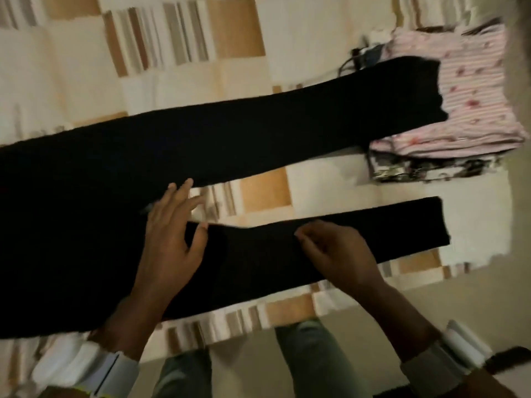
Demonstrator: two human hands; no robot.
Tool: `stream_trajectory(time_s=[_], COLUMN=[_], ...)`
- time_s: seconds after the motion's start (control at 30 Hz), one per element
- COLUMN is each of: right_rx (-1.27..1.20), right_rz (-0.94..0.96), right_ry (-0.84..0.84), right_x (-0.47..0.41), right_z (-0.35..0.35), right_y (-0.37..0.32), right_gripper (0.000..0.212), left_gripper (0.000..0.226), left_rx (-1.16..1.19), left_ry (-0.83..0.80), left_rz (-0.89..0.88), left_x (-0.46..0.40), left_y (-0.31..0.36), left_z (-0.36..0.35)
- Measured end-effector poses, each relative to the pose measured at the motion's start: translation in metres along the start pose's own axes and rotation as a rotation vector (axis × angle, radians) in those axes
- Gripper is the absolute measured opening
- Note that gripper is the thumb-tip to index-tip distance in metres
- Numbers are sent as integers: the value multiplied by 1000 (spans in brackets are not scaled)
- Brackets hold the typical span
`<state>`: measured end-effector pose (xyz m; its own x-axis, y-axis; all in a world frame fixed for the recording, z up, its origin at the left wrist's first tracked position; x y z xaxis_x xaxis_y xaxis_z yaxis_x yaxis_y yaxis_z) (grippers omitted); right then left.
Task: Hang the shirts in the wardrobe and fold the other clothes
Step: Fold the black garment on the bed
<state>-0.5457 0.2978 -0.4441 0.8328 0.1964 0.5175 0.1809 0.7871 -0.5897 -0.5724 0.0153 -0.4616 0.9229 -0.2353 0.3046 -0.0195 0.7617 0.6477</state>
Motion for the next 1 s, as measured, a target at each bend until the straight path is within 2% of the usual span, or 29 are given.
stream_trajectory(time_s=[0.07, 0.13, 0.2, 0.27, 0.33, 0.43, 0.53, 0.63, 0.7, 0.8, 0.93, 1.0], right_rx=[11, 1, 92, 221, 342, 533, 811, 922, 907, 783, 587, 550], right_rz=[52, 104, 156, 169, 227, 361, 318, 218, 219, 282, 391, 392], right_ry=[125, 253, 361, 387, 323, 135, -57, -61, -6, 3, 125, 108], right_x=[-12, -30, -56, -89, -122, -167, -205, -219, -220, -208, -145, -112], right_z=[61, 124, 179, 217, 228, 201, 147, 123, 128, 146, 164, 157], right_y=[3, 1, -2, -3, -9, -23, -24, -10, -17, -36, -60, -58], right_gripper=[27, 24, 24, 27, 36, 53, 76, 92, 86, 54, 27, 16], left_gripper=[42, 40, 44, 56, 68, 80, 84, 81, 81, 66, 29, 26], left_rx=[9, 27, 1, -50, -93, -116, -304, -486, -545, -415, -359, -348], left_ry=[-16, -23, -31, -50, -83, -121, -125, -191, -251, -317, -256, -210], left_rz=[-112, -150, -107, -24, 58, 138, 140, 154, 240, 375, 301, 268], left_x=[-39, -80, -119, -148, -167, -182, -181, -181, -177, -159, -117, -88], left_y=[39, 62, 71, 71, 61, 37, 24, 18, 7, -4, 4, 8], left_z=[-9, -13, -12, -9, -4, 6, 27, 46, 63, 81, 97, 100])
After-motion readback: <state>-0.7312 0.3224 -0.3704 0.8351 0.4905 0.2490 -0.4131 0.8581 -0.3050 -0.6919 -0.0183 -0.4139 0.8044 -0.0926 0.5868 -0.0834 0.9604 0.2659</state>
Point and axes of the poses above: each hand's wrist, its own x-axis away from the middle knuckle, its own z-axis out of the back of the hand, y = z × x, the point moved 8 cm from there along -x, towards the middle knuckle, and after that the axes turned 8 degrees about -y, right-handed, at the moved point
